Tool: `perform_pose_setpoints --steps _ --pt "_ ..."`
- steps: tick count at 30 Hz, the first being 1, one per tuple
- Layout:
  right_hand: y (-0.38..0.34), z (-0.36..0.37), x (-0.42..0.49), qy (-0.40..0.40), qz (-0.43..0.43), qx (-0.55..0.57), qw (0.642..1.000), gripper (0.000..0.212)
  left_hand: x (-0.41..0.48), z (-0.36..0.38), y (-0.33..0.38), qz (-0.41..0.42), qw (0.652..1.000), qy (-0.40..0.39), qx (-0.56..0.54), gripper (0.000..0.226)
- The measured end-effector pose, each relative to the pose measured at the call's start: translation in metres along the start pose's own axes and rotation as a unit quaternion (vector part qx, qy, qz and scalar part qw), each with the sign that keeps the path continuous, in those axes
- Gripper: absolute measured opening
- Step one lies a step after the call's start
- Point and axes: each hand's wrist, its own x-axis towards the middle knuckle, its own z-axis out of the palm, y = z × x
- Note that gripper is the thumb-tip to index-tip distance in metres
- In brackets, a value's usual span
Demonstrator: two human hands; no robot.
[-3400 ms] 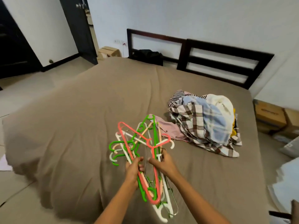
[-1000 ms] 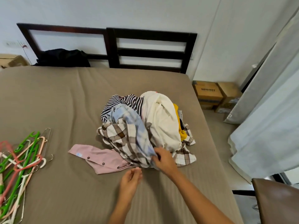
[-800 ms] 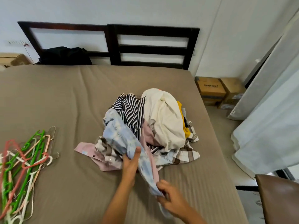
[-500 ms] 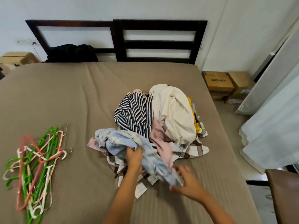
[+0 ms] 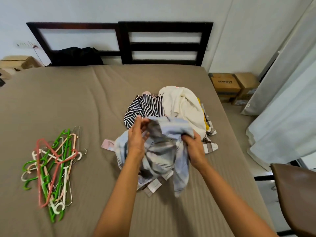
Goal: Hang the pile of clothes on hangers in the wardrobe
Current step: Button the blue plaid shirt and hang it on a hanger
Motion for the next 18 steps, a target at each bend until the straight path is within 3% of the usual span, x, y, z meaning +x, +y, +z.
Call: perform_pose_setpoints --steps 1,3,5,7,9,11,13,15,16,18 --pt "-0.008 -0.003 -0.003 0.023 0.023 0.059 0.998 0.029 0.001 -0.011 -0.007 -0.005 0.999 0.027 0.046 0.05" --pt "-0.027 -0.009 -0.009 0.05 0.074 0.172 0.981 0.03 -0.006 -0.032 -0.021 -0.007 0.965 0.05 0.258 0.093" --pt "-0.047 -0.013 -0.013 0.063 0.114 0.224 0.966 0.028 -0.014 -0.053 -0.046 -0.041 0.929 -0.051 0.365 0.139" --pt "-0.074 -0.012 -0.015 0.054 0.127 0.219 0.966 0.022 -0.026 -0.062 -0.063 -0.133 0.899 -0.219 0.357 0.148" --pt "-0.104 -0.01 -0.021 0.03 0.134 0.223 0.965 0.021 -0.042 -0.061 -0.076 -0.196 0.856 -0.341 0.336 0.133" --pt "-0.133 -0.013 -0.029 0.001 0.135 0.235 0.963 0.027 -0.063 -0.049 -0.07 -0.203 0.837 -0.396 0.318 0.089" --pt "-0.153 -0.021 -0.033 -0.013 0.127 0.257 0.958 0.043 -0.078 -0.034 -0.054 -0.169 0.858 -0.386 0.293 0.039" --pt "-0.161 -0.033 -0.032 0.0 0.108 0.25 0.962 0.041 -0.083 -0.025 -0.036 -0.135 0.886 -0.361 0.256 0.016" --pt "-0.16 -0.04 -0.03 0.03 0.101 0.209 0.972 0.032 -0.085 -0.025 -0.028 -0.122 0.899 -0.345 0.24 0.013" --pt "-0.136 -0.062 -0.018 0.107 0.089 -0.046 0.989 0.029 -0.086 -0.03 -0.013 -0.118 0.924 -0.302 0.203 0.011"
